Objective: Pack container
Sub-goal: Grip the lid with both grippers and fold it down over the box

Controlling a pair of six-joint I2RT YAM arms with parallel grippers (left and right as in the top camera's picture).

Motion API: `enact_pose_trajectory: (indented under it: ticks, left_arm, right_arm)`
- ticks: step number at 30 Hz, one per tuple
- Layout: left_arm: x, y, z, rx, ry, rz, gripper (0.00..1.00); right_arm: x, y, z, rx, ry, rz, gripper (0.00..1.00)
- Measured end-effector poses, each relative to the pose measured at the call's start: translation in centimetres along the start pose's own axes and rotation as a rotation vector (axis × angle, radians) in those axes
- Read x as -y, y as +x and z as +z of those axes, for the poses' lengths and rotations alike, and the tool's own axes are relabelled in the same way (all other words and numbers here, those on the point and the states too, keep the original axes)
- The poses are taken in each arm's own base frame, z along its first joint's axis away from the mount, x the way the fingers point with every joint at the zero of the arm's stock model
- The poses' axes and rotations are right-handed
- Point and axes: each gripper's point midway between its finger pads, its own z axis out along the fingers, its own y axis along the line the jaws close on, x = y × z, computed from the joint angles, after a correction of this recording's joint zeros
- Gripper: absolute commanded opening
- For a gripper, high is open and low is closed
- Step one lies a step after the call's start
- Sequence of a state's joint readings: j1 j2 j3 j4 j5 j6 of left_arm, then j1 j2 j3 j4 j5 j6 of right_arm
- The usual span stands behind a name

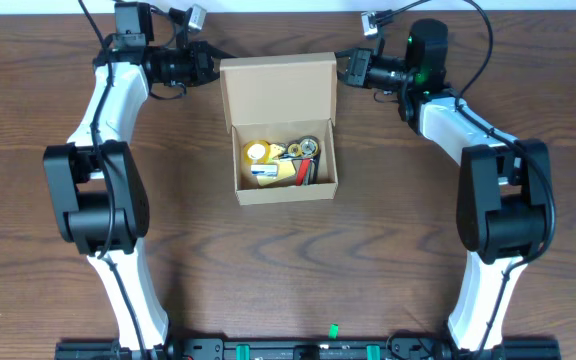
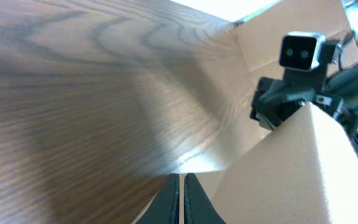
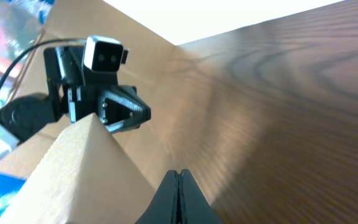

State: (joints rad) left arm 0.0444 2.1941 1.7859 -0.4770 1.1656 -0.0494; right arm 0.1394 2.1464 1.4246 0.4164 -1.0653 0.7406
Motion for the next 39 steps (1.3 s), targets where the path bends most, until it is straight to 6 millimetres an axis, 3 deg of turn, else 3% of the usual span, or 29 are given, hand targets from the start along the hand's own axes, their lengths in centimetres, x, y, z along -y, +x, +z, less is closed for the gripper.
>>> enact_pose_trajectory:
  ticks: [11,17,22,34,39]
  left_arm:
    - [0.6,3.8,-1.1,-0.123,-0.065,0.032,0.06]
    - [3.9,4.4,-3.1,-0.148,-0.084,0.152,0.06]
    - [5.8,5.9,-4.1,-0.197,-0.073,0.203,0.05]
    - [4.8,9.9,-5.0,-0.369,-0.160,0.205,0.06]
    - [5.5,12.1,-4.3,-0.472,-0.173,0.197,0.06]
  right_arm:
    - [-2.3,2.0,-0.2,-0.118,-0.131,-0.019,0.02]
    - [-3.2,2.9,-0.5,-0.168,-0.190,-0.036,0.02]
    - [-4.5,4.1,-0.8,-0.235,-0.265,-0.044,0.02]
    - [-5.9,5.5,-1.6,-0.317,-0.356,-0.038,0.01]
    - [-5.9,5.5,-1.6,-0.319,-0.358,-0.038,0.01]
